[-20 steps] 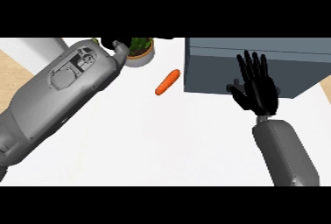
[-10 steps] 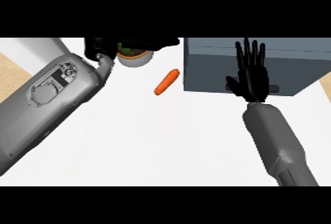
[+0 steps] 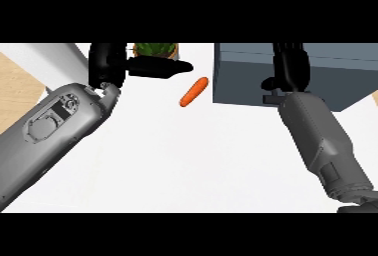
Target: Pick up the can, place it into the drawer and close the drawer
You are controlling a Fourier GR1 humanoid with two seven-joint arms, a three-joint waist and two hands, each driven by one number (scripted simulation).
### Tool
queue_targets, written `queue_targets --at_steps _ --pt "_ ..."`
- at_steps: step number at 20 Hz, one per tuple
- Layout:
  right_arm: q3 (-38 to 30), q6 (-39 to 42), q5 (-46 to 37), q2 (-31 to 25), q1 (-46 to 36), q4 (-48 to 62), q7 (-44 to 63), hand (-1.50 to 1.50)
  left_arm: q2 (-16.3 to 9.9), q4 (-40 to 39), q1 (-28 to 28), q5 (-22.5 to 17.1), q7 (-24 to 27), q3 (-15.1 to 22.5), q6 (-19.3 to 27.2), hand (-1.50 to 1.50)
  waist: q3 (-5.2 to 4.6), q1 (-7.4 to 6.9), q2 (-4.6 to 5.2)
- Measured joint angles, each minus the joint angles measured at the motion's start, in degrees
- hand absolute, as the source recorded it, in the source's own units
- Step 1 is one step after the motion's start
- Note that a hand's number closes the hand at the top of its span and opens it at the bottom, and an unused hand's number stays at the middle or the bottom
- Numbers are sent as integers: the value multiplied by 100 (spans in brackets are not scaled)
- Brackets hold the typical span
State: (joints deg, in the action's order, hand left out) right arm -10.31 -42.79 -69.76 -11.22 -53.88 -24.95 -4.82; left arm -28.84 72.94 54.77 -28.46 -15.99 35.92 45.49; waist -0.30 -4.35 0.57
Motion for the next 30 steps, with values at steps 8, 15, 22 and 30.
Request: queue_targets --at_steps 8,15,22,30 --pt "-177 125 -10 -146 -610 804 -57 -150 -77 460 -479 162 54 0 30 -150 15 -24 59" --pt "-421 267 231 -176 -831 1067 -519 -150 -223 633 -739 183 145 -141 -155 -150 33 13 92" --pt "-1102 608 1049 -65 -930 947 -1419 -150 -259 719 -941 209 186 -217 -179 -150 61 82 111" --pt "-2029 1269 2196 252 -1131 806 -2145 -150 -288 801 -1218 284 268 -292 -165 -150 74 158 87"
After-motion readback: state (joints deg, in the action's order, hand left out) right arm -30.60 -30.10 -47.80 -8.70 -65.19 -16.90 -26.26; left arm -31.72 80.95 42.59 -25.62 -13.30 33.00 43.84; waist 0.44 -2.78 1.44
